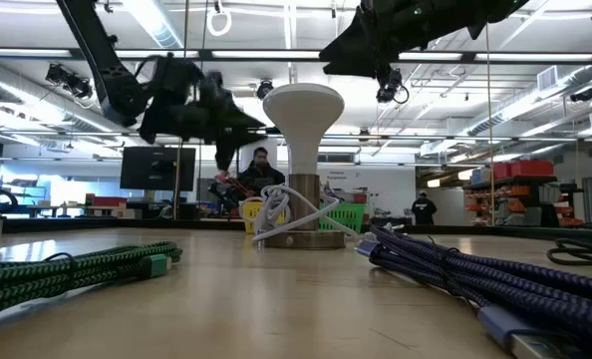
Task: Pick & Place USB Port
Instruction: Put the green charger cable into the green bin
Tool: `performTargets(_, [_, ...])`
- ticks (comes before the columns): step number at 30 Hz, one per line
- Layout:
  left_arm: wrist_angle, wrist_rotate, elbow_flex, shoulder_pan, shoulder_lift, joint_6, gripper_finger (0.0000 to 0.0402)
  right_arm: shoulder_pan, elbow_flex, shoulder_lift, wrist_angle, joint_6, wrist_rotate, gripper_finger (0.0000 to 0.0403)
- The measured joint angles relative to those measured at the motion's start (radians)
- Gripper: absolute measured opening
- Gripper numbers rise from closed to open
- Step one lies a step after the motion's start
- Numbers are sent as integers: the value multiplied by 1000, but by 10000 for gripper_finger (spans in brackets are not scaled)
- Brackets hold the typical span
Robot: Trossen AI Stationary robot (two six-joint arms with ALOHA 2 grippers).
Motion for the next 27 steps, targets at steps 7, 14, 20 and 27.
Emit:
performTargets(7, [-340, -6, -2, -195, -249, 88, 78, 0, 0, 0, -26, 0, 32, 180])
performTargets(14, [-744, -256, -2, -482, -535, 175, 54, 0, 0, 0, -26, 0, 63, 180])
performTargets(20, [-967, -507, -2, -793, -607, -17, 64, 0, 0, 0, -24, 19, 78, 180])
performTargets(27, [-1028, -722, -3, -1072, -560, -313, 97, 0, 0, 0, -12, 20, 78, 180])
